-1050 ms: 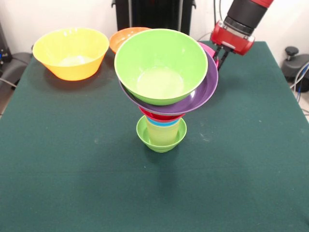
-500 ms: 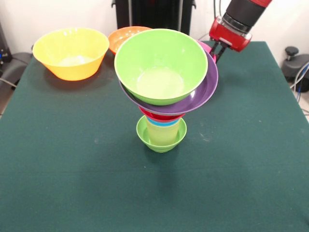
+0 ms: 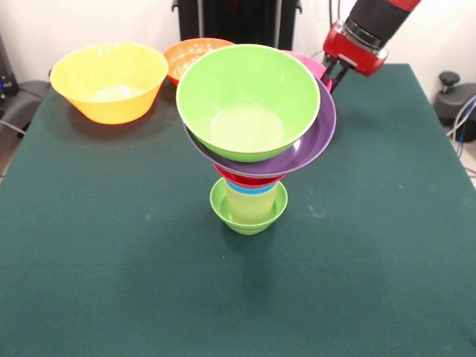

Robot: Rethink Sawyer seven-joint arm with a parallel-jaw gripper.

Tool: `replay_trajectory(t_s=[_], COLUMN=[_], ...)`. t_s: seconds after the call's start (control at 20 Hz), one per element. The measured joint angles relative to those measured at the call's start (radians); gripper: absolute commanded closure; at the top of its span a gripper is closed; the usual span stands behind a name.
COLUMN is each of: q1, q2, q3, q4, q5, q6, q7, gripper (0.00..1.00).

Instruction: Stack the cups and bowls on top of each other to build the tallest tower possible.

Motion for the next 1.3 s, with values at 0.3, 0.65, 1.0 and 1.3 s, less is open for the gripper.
replay_trajectory(t_s=[0.3, 0.65, 1.0, 1.3], q1=[0.021, 0.03, 0.03, 0.03], q2=[0.001, 0.001, 0.001, -0.003], q3=[0.0, 0.0, 0.003, 0.006], q4=[-0.036, -0.081, -0.116, -0.139], q5=[0.012, 0.032, 0.048, 0.07], q6=[0.077, 0.128, 0.145, 0.162], q7=[0.0, 0.0, 0.0, 0.0], gripper=[1.0, 1.0, 1.0, 1.0])
